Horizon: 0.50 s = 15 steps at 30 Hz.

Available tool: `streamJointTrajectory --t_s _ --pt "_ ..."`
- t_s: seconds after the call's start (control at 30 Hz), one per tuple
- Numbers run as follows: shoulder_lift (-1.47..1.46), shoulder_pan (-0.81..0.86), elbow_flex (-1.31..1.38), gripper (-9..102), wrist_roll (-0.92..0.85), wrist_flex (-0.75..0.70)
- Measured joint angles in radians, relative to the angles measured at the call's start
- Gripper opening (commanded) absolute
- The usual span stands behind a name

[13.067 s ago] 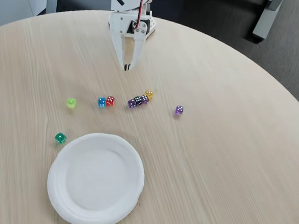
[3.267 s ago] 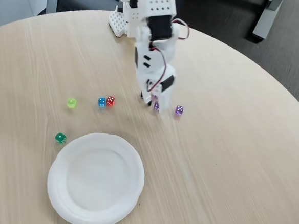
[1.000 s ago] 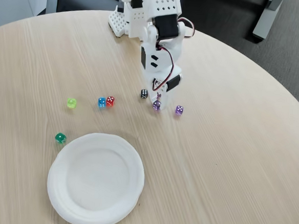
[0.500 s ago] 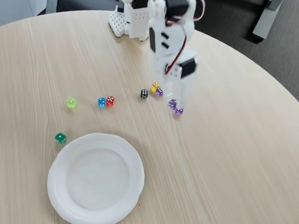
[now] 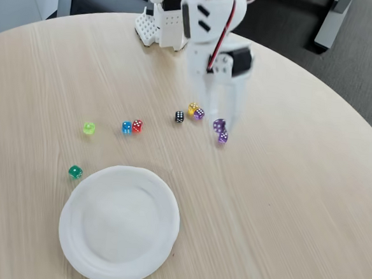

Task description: Pick a purple dice and put it in the plate.

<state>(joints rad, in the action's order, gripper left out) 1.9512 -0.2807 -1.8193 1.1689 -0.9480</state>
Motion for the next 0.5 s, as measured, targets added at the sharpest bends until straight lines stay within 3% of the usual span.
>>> streamJointTrajectory --t_s 0.23,0.5 --pt "0.0 0.052 0.075 0 -0.043 -0.067" --pt "0.0 0.239 0.077 0 -0.147 -0.081"
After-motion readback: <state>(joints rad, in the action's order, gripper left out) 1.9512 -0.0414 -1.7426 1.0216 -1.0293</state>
